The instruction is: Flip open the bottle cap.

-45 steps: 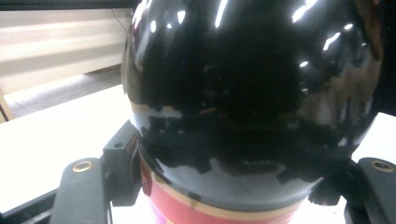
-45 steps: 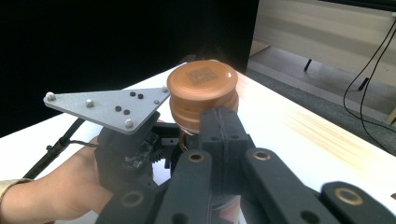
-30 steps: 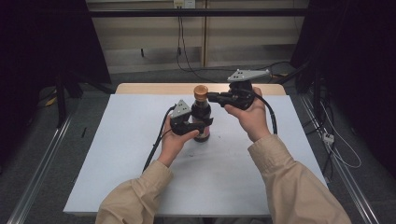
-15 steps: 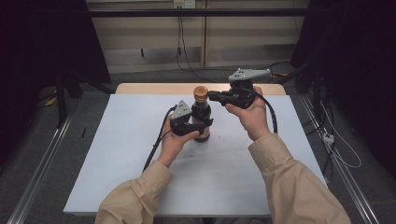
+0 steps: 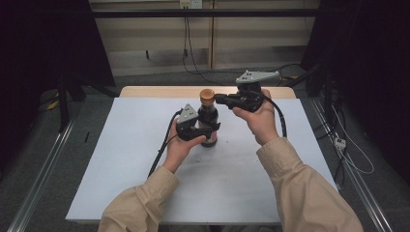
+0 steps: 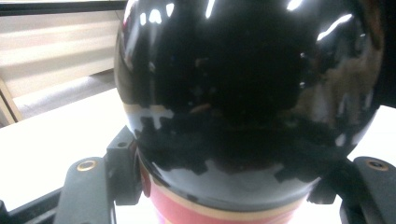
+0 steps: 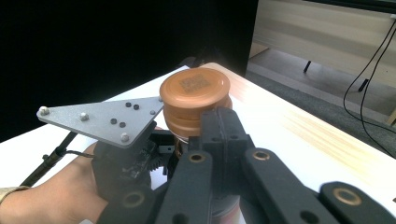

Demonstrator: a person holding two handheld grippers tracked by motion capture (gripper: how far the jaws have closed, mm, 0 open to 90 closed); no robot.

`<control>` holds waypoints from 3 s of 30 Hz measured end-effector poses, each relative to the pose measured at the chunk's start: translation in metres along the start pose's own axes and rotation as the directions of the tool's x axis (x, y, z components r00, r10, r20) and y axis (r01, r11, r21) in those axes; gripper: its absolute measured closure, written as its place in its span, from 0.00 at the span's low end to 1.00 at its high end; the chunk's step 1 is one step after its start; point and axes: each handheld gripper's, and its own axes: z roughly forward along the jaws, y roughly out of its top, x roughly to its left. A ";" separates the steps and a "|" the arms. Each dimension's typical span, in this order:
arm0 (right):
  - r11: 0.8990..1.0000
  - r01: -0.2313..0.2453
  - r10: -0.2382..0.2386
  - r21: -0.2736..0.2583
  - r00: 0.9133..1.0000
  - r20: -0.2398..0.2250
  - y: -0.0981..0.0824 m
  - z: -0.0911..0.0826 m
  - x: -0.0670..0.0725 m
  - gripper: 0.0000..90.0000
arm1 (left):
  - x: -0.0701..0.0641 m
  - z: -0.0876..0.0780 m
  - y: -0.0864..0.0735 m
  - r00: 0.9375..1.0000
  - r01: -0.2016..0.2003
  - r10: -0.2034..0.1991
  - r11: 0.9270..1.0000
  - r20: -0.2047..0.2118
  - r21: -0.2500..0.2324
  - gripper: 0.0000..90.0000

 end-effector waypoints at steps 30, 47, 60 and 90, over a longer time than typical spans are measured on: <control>1.000 0.008 -0.008 0.007 1.000 0.007 0.002 0.000 0.002 1.00 | 0.000 0.000 0.000 1.000 0.002 -0.002 1.000 -0.006 0.012 0.35; 0.995 0.073 -0.070 -0.063 0.996 0.046 0.037 -0.021 0.017 1.00 | -0.009 0.005 0.003 0.999 -0.028 0.028 0.999 -0.018 0.032 0.33; 0.998 0.039 -0.039 -0.047 0.999 0.014 0.015 -0.017 0.009 1.00 | -0.005 0.004 0.002 1.000 -0.007 0.008 1.000 -0.014 0.028 0.33; 0.999 0.040 -0.041 0.029 0.999 0.014 -0.004 -0.009 0.001 1.00 | -0.004 0.004 0.001 1.000 0.005 -0.004 1.000 -0.011 0.023 0.33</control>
